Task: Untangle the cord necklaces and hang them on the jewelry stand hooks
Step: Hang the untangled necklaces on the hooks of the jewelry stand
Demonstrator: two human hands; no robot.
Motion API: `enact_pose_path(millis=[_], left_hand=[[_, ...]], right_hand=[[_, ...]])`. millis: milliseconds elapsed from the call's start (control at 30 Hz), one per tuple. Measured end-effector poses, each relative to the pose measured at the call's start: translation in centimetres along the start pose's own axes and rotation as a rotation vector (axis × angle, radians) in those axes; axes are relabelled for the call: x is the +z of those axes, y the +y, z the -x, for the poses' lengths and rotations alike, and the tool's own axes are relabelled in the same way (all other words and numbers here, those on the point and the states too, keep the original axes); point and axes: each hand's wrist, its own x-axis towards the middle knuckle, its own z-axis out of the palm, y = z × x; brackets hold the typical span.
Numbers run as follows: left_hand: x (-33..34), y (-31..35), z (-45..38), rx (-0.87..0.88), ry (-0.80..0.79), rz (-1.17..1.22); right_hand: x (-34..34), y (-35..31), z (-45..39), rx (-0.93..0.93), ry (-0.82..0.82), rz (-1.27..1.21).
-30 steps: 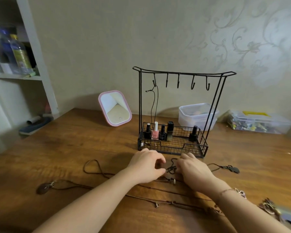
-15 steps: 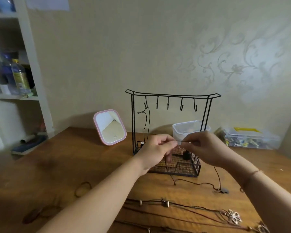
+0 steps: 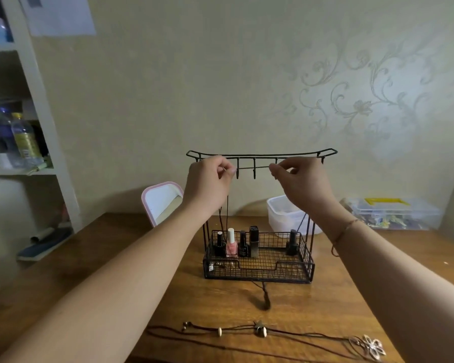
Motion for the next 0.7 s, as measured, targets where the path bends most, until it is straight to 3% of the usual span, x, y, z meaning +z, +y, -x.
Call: enact_pose_path(millis=[267, 367, 467, 600, 700], left_hand=[[0.2, 0.4, -0.6, 0.047, -0.007, -0.264], [0.4, 0.1, 0.3, 0.052, -0.014, -0.271], [1.2, -0.3, 2.6, 0.076, -0.058, -0.198], [3.2, -0.9, 5.1, -0.122, -0.031, 0.027], [5.1, -1.1, 6.5, -0.222, -0.143, 0.127]], right_hand=[[1.0, 0.4, 1.5, -0.041, 0.114, 0.082], [1.5, 1.0, 3.8, -0.070, -0.025, 0.166], [2.8, 2.9, 7.1, -0.082, -0.276, 0.142], [5.9, 6.5, 10.6, -0.031, -0.525, 0.190], [8.1, 8.0, 12.0, 0.103, -0.585, 0.133]])
